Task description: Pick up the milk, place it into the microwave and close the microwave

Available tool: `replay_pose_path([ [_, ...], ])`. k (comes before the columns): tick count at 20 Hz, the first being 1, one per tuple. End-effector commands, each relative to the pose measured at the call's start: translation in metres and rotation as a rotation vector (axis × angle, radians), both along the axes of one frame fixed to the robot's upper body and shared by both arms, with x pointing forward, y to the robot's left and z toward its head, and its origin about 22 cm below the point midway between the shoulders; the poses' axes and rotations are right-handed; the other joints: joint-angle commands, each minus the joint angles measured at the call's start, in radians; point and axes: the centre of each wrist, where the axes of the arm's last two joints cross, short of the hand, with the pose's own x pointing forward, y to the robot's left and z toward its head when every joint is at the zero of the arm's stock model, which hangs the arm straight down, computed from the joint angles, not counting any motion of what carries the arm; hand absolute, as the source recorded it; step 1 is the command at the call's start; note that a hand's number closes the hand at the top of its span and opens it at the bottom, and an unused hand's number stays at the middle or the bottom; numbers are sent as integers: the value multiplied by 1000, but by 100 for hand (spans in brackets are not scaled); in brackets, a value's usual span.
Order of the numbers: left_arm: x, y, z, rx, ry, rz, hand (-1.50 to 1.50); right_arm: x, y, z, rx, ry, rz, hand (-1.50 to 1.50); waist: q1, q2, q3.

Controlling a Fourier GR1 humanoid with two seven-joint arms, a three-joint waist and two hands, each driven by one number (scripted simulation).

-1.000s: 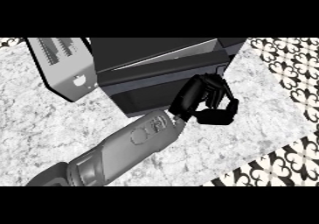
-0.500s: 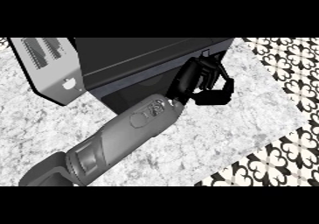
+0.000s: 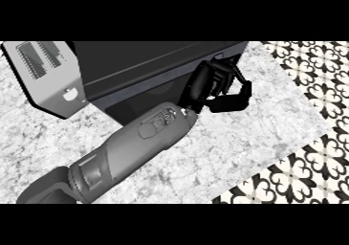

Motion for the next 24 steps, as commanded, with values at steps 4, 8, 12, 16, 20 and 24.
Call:
replay_pose_path([
  [4, 4, -14, 13, -3, -28, -1, 150, 4, -9, 16, -45, -7, -13, -150, -21, 15, 3],
  [8, 2, -15, 11, -2, -34, 4, 150, 7, -13, 22, -29, -17, -15, -150, -23, 18, 5],
  [12, 2, -17, 13, -11, -38, 14, 150, 9, -11, 24, -24, -14, 17, -150, -34, 18, 6],
  [16, 2, -16, 13, -22, -31, 27, 150, 10, -16, 27, -22, -8, 6, -150, -37, 18, 6],
  [20, 1, -17, 12, -15, -42, 26, 150, 11, -17, 29, -14, -8, 11, -150, -39, 19, 7],
  [24, 1, -18, 13, -20, -45, 35, 150, 12, -18, 31, 0, -4, 28, -150, -44, 15, 7],
])
